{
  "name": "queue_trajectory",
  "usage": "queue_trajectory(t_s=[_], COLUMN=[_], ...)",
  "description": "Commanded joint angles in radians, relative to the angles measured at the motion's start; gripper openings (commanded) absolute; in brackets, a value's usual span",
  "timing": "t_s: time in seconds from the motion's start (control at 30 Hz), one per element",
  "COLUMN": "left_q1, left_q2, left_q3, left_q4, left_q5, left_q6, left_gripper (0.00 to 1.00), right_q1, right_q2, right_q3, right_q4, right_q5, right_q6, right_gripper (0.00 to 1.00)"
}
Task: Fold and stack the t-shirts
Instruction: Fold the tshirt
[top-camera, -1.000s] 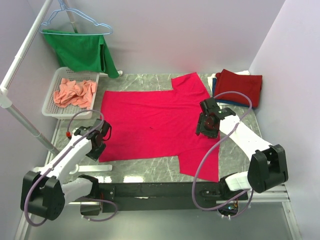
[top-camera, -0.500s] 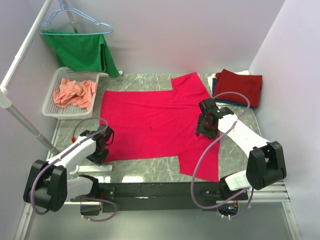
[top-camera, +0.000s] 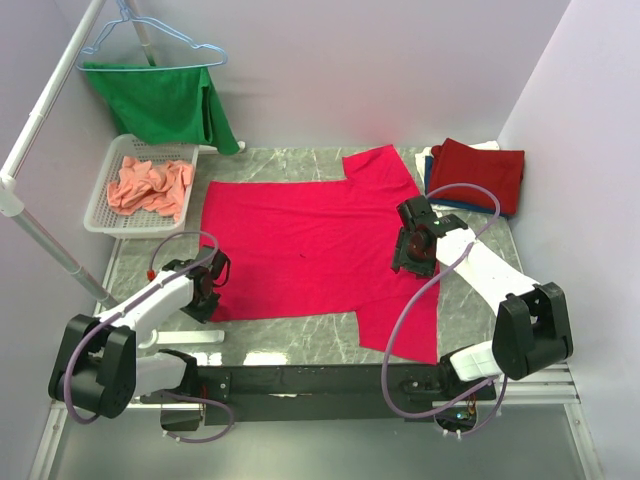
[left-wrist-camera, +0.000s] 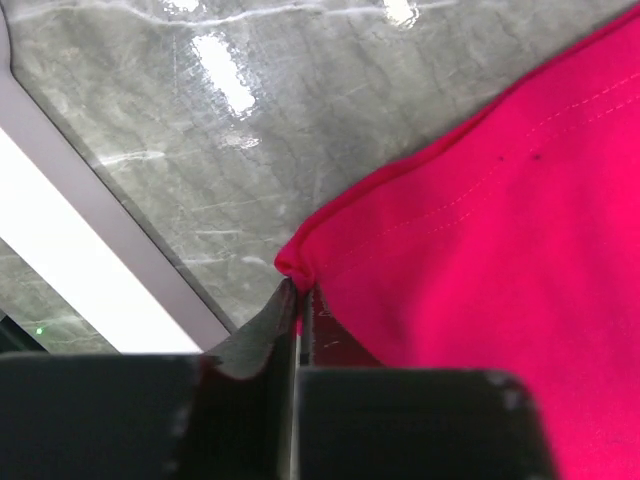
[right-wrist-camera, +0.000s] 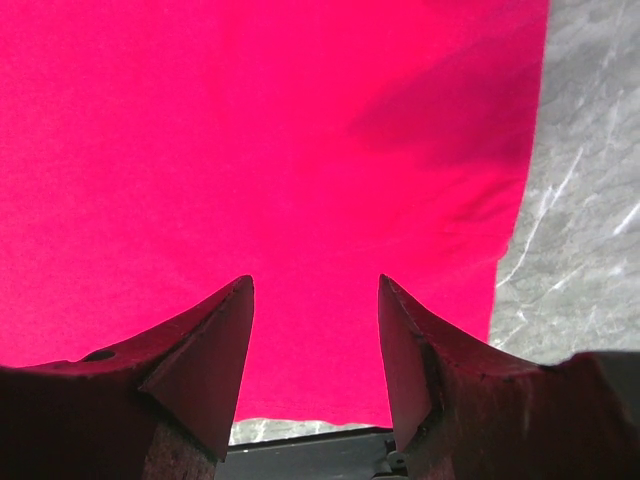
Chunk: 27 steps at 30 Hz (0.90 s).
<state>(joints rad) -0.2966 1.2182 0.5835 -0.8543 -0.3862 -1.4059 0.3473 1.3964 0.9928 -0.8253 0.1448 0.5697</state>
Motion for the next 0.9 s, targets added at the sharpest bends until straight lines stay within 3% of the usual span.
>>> queue_trajectory(t_s=[0.0, 0.17, 0.43, 0.57, 0.67, 0.87], left_q1=[-0.004, -0.004, -0.004, -0.004, -0.004, -0.003], left_q2=[0.021, 0.009, 0.020, 0.046, 0.056, 0.053], left_q3=[-0.011, 0.027, 0.222, 0.282, 0.288, 0.283], left_q4=[-0.012, -0.061, -0.178, -0.189, -0.189, -0.169], left_q5=[0.006, -0.042, -0.190, -0.233, -0.240, -0.235], left_q6=[-0.001, -0.010, -0.011, -0.002, 0.001, 0.021], left_gripper=[0.01, 0.01, 0.01, 0.01, 0.01, 0.01], right_q1=[0.005, 0.004, -0.001, 0.013, 0.001, 0.005], right_q2=[-0.028, -0.045, -0.096, -0.138, -0.171, -0.257], right_q3=[-0.003, 0.003, -0.043, -0.102, -0.126, -0.331], right_q4=[-0.026, -0.057, -0.159, -0.188, -0.186, -0.152], right_q5=[0.045, 0.084, 0.142, 0.127, 0.033, -0.037], right_q6=[0.022, 0.038, 0.090, 0.147, 0.199, 0.341], right_gripper=[0.59, 0.59, 0.63, 0.64, 0.63, 0.58])
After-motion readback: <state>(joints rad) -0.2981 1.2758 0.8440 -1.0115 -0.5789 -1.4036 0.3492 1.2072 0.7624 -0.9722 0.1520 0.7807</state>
